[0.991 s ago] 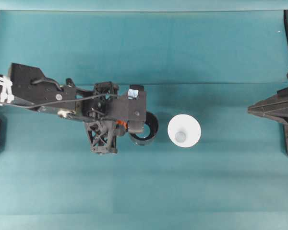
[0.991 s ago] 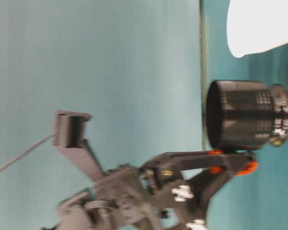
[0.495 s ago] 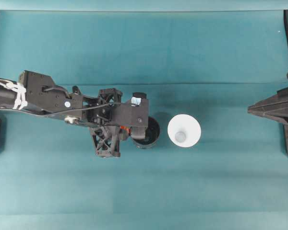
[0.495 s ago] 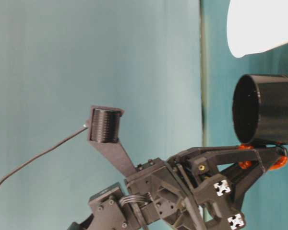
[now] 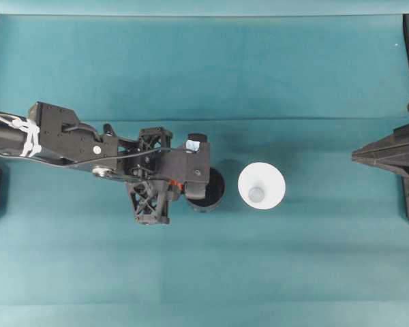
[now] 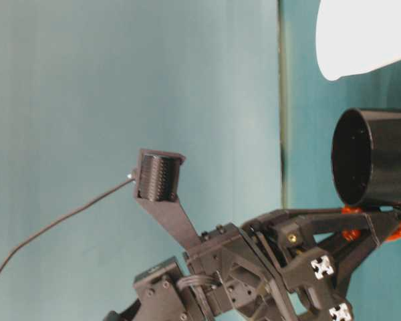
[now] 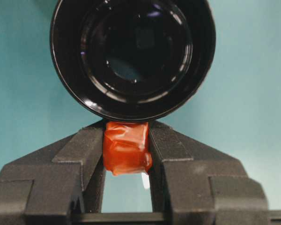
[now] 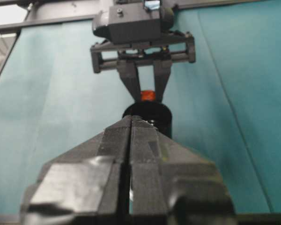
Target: Put the paper cup into the moved red handle cup holder.
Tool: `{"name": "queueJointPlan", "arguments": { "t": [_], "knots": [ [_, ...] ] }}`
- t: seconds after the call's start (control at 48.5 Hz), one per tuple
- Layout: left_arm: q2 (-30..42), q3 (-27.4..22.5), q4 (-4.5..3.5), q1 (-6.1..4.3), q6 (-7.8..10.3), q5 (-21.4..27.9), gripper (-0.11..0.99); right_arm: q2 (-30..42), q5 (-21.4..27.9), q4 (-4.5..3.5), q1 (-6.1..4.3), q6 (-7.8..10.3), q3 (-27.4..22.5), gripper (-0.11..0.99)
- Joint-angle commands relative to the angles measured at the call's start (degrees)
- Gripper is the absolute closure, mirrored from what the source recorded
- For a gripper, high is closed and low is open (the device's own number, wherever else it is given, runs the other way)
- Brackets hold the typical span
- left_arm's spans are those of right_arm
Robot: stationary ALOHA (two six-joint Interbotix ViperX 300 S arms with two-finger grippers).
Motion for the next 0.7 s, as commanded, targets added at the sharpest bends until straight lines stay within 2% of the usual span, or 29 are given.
{"name": "queueJointPlan", "arguments": {
  "t": [0.0, 0.289, 0.681],
  "knots": [
    [-0.26, 0.26, 0.18, -0.09, -0.35, -0.44, 0.61, 0.53, -0.26, 0.09, -0.09, 0.44, -0.97, 0.99],
    [-0.26, 0.26, 0.26, -0.09, -0.26, -3.08, 0.61, 0.53, -0.26, 0.09, -0.09, 0.44, -0.97, 0.99],
    [-0.26, 0.18, 0.18, -0.09, -0.44, -2.81, 0.60, 0.44, -0.26, 0.09, -0.09, 0.44, -1.05, 0.99]
  ]
}}
